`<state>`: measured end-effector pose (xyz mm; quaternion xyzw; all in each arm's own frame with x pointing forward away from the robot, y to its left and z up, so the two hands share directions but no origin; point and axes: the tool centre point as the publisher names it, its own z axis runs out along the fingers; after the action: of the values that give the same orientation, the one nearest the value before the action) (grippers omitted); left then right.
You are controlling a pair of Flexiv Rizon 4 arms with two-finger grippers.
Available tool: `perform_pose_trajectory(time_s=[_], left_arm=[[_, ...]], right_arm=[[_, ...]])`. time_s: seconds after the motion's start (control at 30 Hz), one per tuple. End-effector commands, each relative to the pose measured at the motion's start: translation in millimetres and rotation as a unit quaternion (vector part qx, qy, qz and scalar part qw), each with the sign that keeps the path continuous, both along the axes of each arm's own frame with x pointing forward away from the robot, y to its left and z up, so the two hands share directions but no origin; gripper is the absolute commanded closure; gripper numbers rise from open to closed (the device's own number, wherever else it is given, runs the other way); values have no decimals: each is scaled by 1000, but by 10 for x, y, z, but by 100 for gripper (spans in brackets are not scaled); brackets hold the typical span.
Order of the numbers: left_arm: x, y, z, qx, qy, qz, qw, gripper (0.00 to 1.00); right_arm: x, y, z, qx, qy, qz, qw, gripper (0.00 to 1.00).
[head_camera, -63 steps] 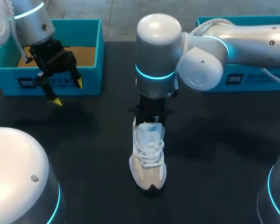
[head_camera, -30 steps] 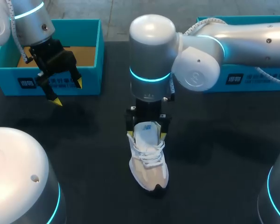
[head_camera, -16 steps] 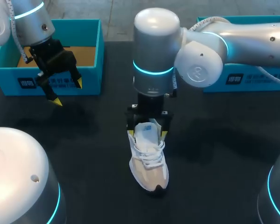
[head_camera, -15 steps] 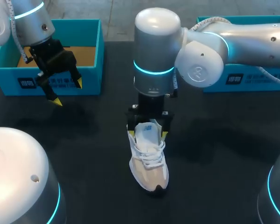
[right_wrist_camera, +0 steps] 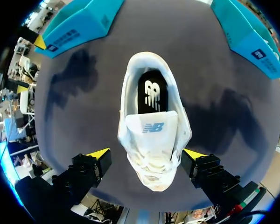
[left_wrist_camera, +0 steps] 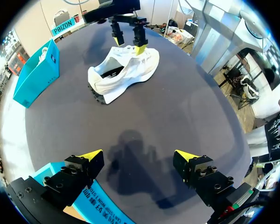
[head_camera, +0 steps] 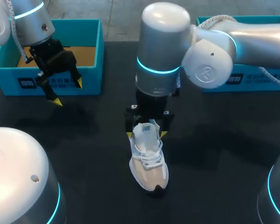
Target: Take the shoe out of the shoebox, open the shoe tongue, remove and reinsert the insole, then place the shoe into the shoebox
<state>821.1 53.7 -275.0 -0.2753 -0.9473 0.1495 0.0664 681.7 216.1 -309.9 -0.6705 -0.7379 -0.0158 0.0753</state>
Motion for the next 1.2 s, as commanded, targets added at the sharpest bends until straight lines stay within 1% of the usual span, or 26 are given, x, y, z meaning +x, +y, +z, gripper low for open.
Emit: perform_pose_trajectory(time_s=[0.03,0.17,0.27,0.3,0.33,0.37,0.4,0.53,0.6,0.77,0.83,0.9,1.03,1.07,1.2], left_arm=[[1,2,1,1,0,0,1000,0],[1,2,1,1,0,0,1000,0],[1,2,1,1,0,0,1000,0],[1,2,1,1,0,0,1000,0],[1,2,1,1,0,0,1000,0],[1,2,1,1,0,0,1000,0],[1,2,1,1,0,0,1000,0],[1,2,1,1,0,0,1000,0],[1,2,1,1,0,0,1000,0],[1,2,1,1,0,0,1000,0],[1,2,1,1,0,0,1000,0],[1,2,1,1,0,0,1000,0],[1,2,1,1,0,0,1000,0],[1,2,1,1,0,0,1000,0],[1,2,1,1,0,0,1000,0]], right_arm=[[-52,-46,38,7,1,7,1000,0],[-85,-35,151,-5,-3,17,1000,0],[-91,0,165,-16,-7,33,999,0],[-95,8,160,-20,-11,37,999,2],[-103,13,155,-22,-13,38,999,25],[-119,13,152,-22,-15,40,999,55],[-140,9,156,-23,-15,41,999,60],[-208,-18,192,-27,-12,41,999,65],[-230,-19,207,-29,-9,42,999,70],[-272,-12,194,-28,-5,50,998,69],[-223,3,122,-23,-5,64,998,71],[-131,10,36,-19,-4,73,997,72],[14,-3,-88,-32,-2,78,996,73],[41,-10,-120,-37,-2,76,996,73],[113,-25,-202,-32,-7,82,996,75]])
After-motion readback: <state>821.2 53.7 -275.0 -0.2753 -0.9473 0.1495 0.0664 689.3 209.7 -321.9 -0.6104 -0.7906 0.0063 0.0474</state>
